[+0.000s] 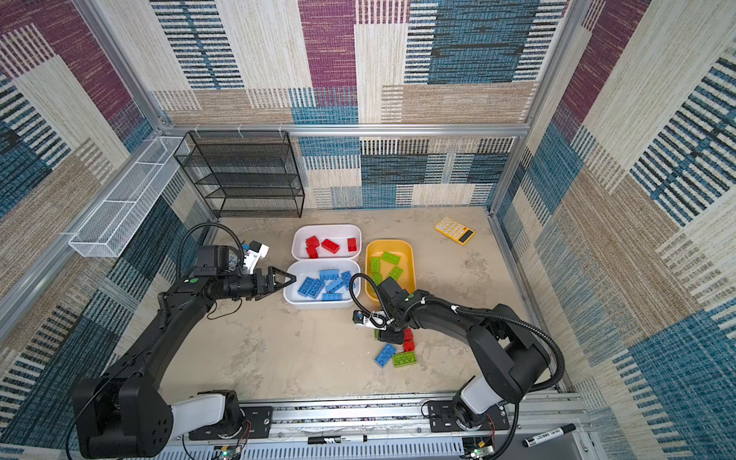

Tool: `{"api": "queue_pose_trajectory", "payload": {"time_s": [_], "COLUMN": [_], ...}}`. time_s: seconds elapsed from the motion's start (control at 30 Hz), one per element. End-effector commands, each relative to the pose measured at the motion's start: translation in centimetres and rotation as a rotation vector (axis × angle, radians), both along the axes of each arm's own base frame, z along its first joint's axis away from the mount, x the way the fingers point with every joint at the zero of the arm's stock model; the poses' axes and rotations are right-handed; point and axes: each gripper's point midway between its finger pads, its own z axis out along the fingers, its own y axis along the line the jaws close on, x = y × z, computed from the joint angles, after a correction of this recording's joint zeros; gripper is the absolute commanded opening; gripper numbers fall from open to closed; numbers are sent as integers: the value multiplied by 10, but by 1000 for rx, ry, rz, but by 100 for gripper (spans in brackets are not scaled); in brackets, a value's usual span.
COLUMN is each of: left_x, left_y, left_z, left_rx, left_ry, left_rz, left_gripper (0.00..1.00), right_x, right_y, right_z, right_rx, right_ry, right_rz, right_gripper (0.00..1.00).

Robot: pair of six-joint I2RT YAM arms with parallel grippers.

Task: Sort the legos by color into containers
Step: 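Move the right gripper to the pile and grasp a lime-green brick, then carry the lime-green brick into the yellow tray and release it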

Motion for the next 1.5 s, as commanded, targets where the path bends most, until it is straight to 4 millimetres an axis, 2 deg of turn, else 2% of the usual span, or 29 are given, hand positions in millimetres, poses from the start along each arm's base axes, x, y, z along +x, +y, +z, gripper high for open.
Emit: {"api": "queue_pose_trajectory", "payload": {"time_s": [0.0,0.13,0.27,0.3,0.43,0.53,0.6,0.67,0.83,1.0,1.07,1.13,1.2,1.3,1.4,1.47], "left_x": [0,-1,-2,-1,2,7,10,12,14,12,10,8,7,7,9,10], "left_y": [0,0,0,0,-1,-3,-4,-4,-4,-3,-4,-4,-3,-3,-4,-4], "left_z": [0,0,2,4,14,17,17,17,23,25,23,18,16,14,13,11], "left_rx": [6,13,9,8,-8,-28,-40,-49,-53,-54,-63,-59,-55,-56,-55,-56], "left_ry": [-26,-27,-29,-31,-52,-55,-52,-48,-65,-71,-57,-45,-45,-37,-34,-28], "left_rz": [-18,-19,-16,-15,-14,-12,-9,-9,-2,10,9,11,15,14,8,5], "left_gripper": [97,97,97,97,97,97,97,97,97,97,97,97,97,97,97,97], "right_x": [7,9,15,17,34,66,95,123,176,210,218,222,225,220,197,169], "right_y": [0,1,11,14,25,26,19,12,-3,-17,-20,-18,-12,-4,-4,-2], "right_z": [0,1,20,29,87,125,132,126,98,62,48,43,52,76,95,108], "right_rx": [-10,-5,45,67,201,284,280,238,193,144,123,124,161,232,272,310], "right_ry": [-11,10,-2,-11,-109,-184,-224,-242,-241,-221,-206,-199,-200,-203,-171,-147], "right_rz": [-26,-45,-57,-61,-88,-129,-166,-189,-248,-294,-307,-307,-314,-315,-309,-280], "right_gripper": [45,33,25,23,23,23,23,23,24,25,32,45,59,65,71,75]}}
